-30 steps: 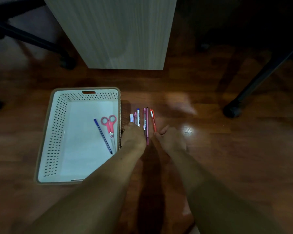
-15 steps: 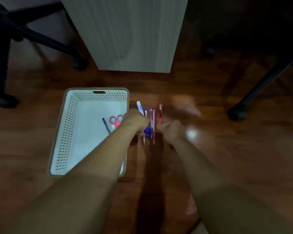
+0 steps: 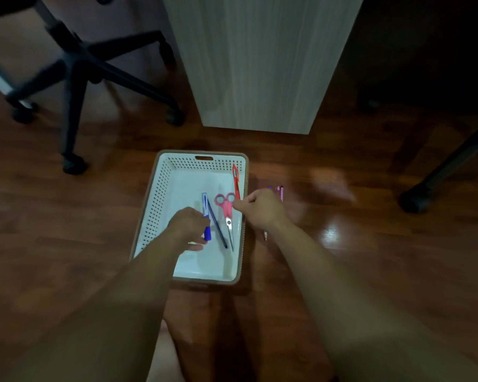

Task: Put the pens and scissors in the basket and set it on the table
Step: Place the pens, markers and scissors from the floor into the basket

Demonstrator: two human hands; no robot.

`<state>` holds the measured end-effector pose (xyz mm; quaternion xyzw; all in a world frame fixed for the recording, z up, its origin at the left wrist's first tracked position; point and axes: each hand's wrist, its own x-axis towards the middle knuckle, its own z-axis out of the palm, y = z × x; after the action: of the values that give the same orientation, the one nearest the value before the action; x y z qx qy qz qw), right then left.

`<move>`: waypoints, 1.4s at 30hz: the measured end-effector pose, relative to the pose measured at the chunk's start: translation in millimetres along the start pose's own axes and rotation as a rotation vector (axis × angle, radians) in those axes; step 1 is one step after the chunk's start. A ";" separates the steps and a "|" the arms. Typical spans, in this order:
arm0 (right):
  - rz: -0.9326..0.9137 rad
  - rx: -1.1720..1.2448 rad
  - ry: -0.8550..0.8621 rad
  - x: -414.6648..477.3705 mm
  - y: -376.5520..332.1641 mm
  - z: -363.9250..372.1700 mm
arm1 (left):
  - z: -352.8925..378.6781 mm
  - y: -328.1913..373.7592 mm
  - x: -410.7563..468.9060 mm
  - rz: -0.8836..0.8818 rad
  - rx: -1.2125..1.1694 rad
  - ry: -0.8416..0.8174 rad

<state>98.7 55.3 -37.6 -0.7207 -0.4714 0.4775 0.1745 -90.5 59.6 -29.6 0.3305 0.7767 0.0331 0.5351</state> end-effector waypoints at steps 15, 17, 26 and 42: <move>0.159 -0.117 0.216 1.9 61.2 -9.8 | 28.1 24.5 -6.9 0.401 -0.091 0.213; 0.253 -0.108 0.249 3.8 77.3 -14.6 | 45.3 38.9 -13.7 0.473 -0.080 0.180; 0.314 -0.240 0.199 23.7 136.3 -0.1 | 130.1 55.3 -15.9 0.540 0.262 0.009; 0.257 -0.250 0.087 13.7 151.7 -31.3 | 183.7 29.0 6.8 0.145 0.582 0.031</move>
<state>204.6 -2.0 -136.1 -0.8110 -0.4231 0.4020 0.0415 78.6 30.4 -101.5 0.5239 0.7362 -0.1477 0.4022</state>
